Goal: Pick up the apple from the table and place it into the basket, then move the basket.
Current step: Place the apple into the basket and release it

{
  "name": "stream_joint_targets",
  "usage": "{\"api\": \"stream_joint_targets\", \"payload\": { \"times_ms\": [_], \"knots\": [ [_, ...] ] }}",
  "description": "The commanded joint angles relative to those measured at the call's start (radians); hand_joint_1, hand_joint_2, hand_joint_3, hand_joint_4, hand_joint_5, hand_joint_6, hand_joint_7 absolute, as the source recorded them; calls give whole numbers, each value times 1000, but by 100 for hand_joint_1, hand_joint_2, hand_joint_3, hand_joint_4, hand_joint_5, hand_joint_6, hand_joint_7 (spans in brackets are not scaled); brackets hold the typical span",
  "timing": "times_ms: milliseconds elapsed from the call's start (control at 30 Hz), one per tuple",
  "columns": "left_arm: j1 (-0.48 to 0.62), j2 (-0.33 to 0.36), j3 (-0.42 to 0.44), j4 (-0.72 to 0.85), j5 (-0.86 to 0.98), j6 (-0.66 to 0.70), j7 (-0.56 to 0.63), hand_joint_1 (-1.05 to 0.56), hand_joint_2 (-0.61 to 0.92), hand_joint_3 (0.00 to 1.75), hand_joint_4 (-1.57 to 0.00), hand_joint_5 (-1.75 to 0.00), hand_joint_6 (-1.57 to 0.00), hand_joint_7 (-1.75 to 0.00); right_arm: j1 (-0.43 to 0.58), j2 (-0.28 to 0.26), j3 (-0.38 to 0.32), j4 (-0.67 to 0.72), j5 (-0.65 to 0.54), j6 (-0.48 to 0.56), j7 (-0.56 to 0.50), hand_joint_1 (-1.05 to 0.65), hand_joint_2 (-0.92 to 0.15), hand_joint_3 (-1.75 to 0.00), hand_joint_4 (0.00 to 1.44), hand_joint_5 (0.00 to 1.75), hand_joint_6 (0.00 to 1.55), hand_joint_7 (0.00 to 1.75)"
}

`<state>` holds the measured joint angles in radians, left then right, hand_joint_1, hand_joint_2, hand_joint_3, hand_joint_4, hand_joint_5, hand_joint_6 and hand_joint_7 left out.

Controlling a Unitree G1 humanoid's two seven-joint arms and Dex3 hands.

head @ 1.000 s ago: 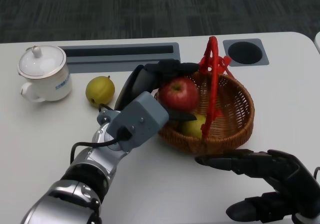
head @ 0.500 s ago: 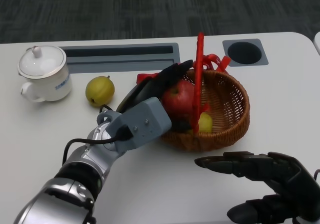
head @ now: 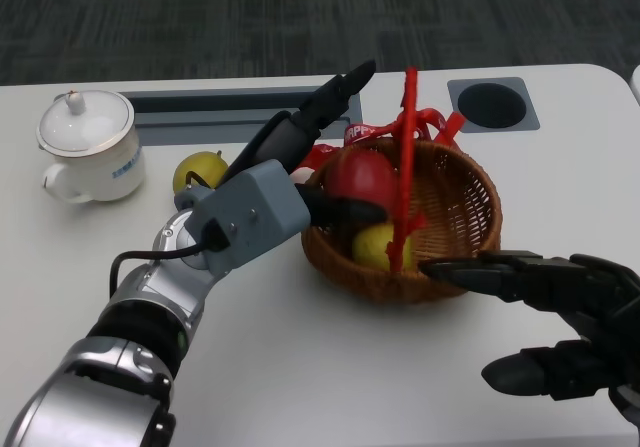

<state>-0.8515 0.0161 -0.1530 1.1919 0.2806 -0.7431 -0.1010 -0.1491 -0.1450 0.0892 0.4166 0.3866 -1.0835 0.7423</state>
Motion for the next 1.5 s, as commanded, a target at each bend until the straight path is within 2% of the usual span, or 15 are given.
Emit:
{"api": "stream_joint_targets", "payload": {
  "times_ms": [33, 233, 367, 633, 867, 1000, 1200, 1300, 1500],
  "knots": [
    [6, 28, 20, -46, -40, -42, -34, -75, 75, 0, -7, -2, -10, -2, -15, -16, -17, -9, 11, -5, -3, -50, -92, -1, 79, 1, 74, 1],
    [58, 81, 23, -173, -66, -23, -86, -73, 74, 0, -5, 0, -8, 0, -27, -18, -27, 4, 12, -15, -4, -50, -92, -1, 80, 0, 75, 0],
    [128, 122, 21, -291, -73, -22, -109, -66, 72, 0, -6, -1, -9, -1, -41, -22, -43, 17, 5, -40, -4, -50, -92, -1, 79, 0, 74, 0],
    [287, 198, 27, -536, -91, -16, -143, -65, 73, 0, -11, -2, -12, -1, -132, -73, -103, 77, -41, -82, -27, -51, -91, -2, 78, 1, 73, 1],
    [444, 267, 50, -739, -179, 3, -209, -62, 75, 1, -21, -3, -21, -3, -230, -117, -100, 186, -110, -89, -18, -52, -88, 0, 80, 1, 73, 0],
    [520, 306, 74, -833, -235, 15, -242, -63, 76, 1, -27, -4, -27, -3, -330, -127, -100, 352, -200, -129, -32, -58, -86, 0, 80, 0, 73, 0],
    [608, 353, 108, -939, -259, 42, -259, -66, 76, 0, -33, -4, -33, -3, -470, -140, -83, 601, -350, -207, -74, -68, -91, -3, 77, 0, 70, 0],
    [643, 366, 117, -971, -269, 43, -265, -66, 76, 0, -36, -3, -35, -2, -525, -157, -64, 676, -484, -220, -159, -73, -92, -8, 74, 0, 68, 0],
    [698, 376, 132, -1017, -289, 36, -270, -68, 76, 0, -40, -3, -38, -2, -609, -194, 8, 758, -722, -182, -376, -78, -92, -11, 72, 1, 67, 1]
  ]
}}
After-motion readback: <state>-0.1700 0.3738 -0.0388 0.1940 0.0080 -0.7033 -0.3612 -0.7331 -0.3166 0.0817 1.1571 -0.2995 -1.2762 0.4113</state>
